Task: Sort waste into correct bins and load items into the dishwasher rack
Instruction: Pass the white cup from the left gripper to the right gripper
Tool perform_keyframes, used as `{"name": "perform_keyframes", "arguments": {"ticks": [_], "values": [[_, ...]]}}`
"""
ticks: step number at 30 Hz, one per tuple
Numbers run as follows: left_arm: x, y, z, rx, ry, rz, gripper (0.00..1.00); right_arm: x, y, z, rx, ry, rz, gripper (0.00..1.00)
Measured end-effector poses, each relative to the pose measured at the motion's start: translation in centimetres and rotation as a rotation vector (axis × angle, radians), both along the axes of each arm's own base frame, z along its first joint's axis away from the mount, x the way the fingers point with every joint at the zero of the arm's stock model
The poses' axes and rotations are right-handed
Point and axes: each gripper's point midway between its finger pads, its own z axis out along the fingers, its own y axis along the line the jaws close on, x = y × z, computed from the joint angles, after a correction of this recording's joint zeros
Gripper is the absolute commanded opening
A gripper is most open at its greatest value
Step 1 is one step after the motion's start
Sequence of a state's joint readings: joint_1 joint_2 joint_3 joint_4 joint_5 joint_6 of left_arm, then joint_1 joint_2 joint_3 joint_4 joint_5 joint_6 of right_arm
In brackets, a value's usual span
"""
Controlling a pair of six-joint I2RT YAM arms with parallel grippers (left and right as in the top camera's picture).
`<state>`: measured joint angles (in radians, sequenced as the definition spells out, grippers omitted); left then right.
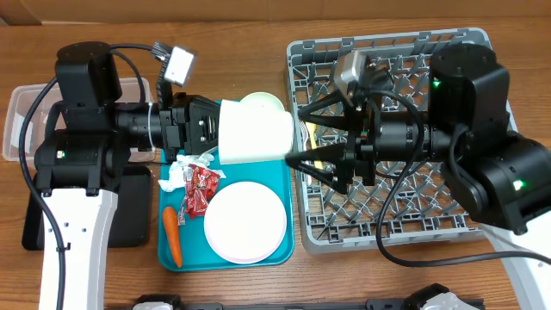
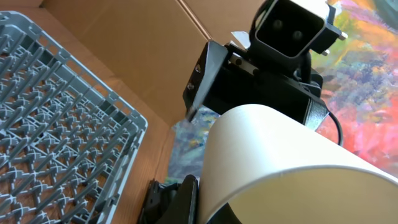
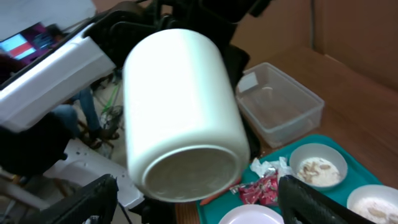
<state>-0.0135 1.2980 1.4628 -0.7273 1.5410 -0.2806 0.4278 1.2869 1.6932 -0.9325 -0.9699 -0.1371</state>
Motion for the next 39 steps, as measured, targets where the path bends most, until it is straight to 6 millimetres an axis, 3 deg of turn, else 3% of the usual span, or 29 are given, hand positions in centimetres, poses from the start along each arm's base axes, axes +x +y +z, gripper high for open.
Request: {"name": "perform_keyframes", "arguments": {"ticks": [10, 13, 19, 23, 25, 26, 30, 32, 39], "values": [[-0.9, -1.3, 0.4, -0.007, -0.042, -0.061, 0.04, -1.2, 0.5, 1.9, 0.075, -0.118, 0.114, 0.81], [-1.2, -1.8, 0.5, -0.005, -0.064, -0.078, 0.04, -1.4, 0.5, 2.0, 0.08, -0.115, 0.129, 0.73], [-0.9, -2.1, 0.3, 0.008, -0.078, -0.063, 0.04, -0.7, 1.0, 1.1, 0.076, -0.073, 0.145, 0.66], [-0.3, -2.0, 0.0, 0.026, -0.083, -0.03, 0.05, -0.2, 1.1, 0.8, 0.079, -0.045, 0.15, 0.52], [-0.2, -2.0, 0.0, 0.03, -0.083, -0.024, 0.11, -0.1, 1.1, 0.8, 0.079, -0.047, 0.149, 0.41], [-0.2, -2.0, 0.0, 0.031, -0.083, -0.022, 0.2, -0.1, 1.1, 0.8, 0.079, -0.047, 0.15, 0.39], [0.3, -2.1, -0.3, 0.047, -0.092, 0.003, 0.77, -0.3, 1.3, 0.6, 0.079, -0.028, 0.167, 0.32], [0.5, -2.1, -0.3, 0.053, -0.092, 0.014, 0.9, -0.4, 1.4, 0.5, 0.08, -0.023, 0.174, 0.33], [0.7, -2.0, -0.5, 0.061, -0.083, 0.026, 0.98, 0.1, 1.2, 0.1, 0.054, 0.005, 0.121, 0.33]]}}
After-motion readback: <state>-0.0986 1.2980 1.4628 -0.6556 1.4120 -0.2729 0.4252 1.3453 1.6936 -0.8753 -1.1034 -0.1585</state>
